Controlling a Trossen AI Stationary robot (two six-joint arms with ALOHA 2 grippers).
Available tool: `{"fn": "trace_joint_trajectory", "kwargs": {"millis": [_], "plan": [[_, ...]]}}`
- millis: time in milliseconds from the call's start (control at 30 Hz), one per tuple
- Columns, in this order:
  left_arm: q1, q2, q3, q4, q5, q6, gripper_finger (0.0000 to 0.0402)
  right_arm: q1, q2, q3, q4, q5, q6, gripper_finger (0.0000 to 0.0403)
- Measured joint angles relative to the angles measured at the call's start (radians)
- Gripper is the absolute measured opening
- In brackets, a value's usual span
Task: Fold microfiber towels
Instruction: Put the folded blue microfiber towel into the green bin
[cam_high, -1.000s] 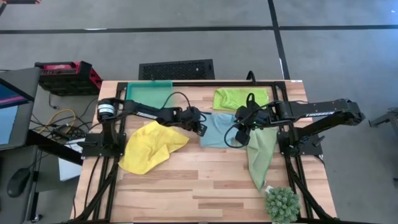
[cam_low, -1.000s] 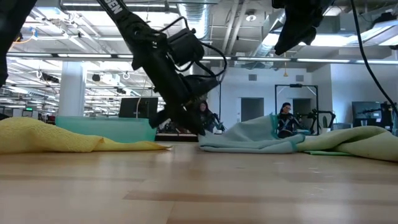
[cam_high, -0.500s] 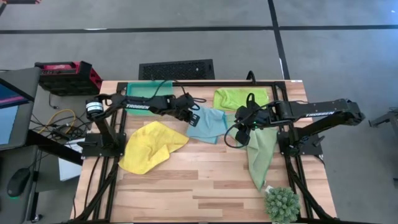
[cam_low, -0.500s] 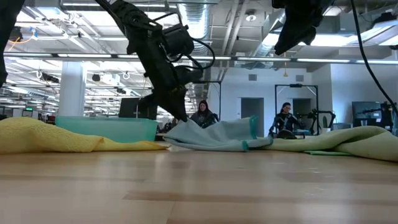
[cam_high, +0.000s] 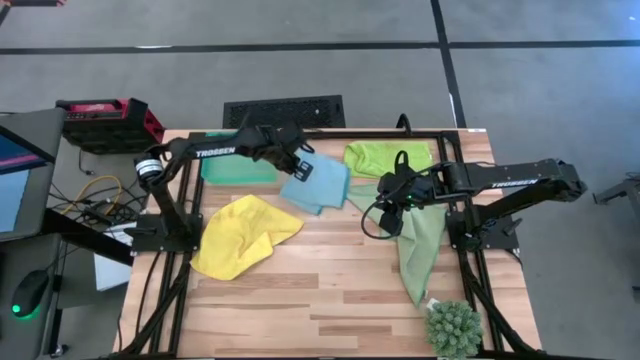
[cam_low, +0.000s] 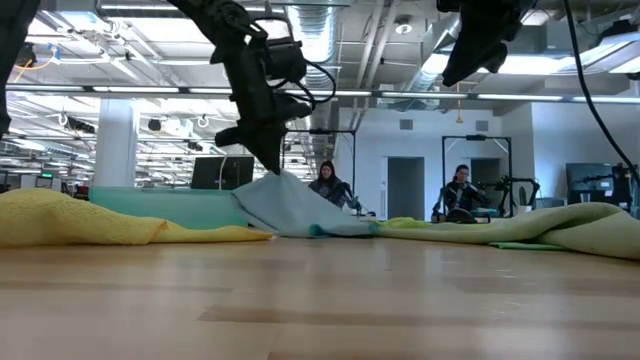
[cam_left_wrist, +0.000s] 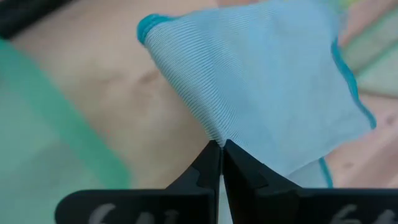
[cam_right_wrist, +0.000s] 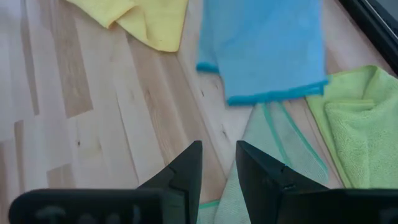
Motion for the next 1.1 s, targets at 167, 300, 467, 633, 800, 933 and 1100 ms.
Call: {"fn": "trace_joint_trajectory", "kwargs": {"millis": [167, 300, 467, 633, 800, 933, 1100], "plan": [[0.073, 0.0, 0.042, -0.133, -0.041, 0.036, 0.0, 0.0, 0.0, 0.0, 0.0, 0.0, -0.002, 0.012], [0.124, 0.0, 0.054, -0.209, -0.069, 0.055, 0.0, 0.0, 0.0, 0.0, 0.0, 0.0, -0.008, 0.012], [0.166, -0.005, 0.059, -0.251, -0.11, 0.075, 0.0, 0.0, 0.0, 0.0, 0.0, 0.0, -0.008, 0.012], [0.196, -0.039, 0.059, -0.273, -0.148, 0.076, 0.0, 0.0, 0.0, 0.0, 0.0, 0.0, -0.009, 0.012], [0.23, -0.087, 0.061, -0.338, -0.222, 0.084, 0.0, 0.0, 0.0, 0.0, -0.001, 0.0, -0.009, 0.012], [0.263, -0.097, 0.061, -0.414, -0.286, 0.122, 0.0, 0.0, 0.0, 0.0, -0.001, 0.0, -0.01, 0.012], [0.307, -0.096, 0.061, -0.444, -0.34, 0.156, 0.0, 0.0, 0.0, 0.0, -0.001, 0.0, -0.012, 0.012]]}}
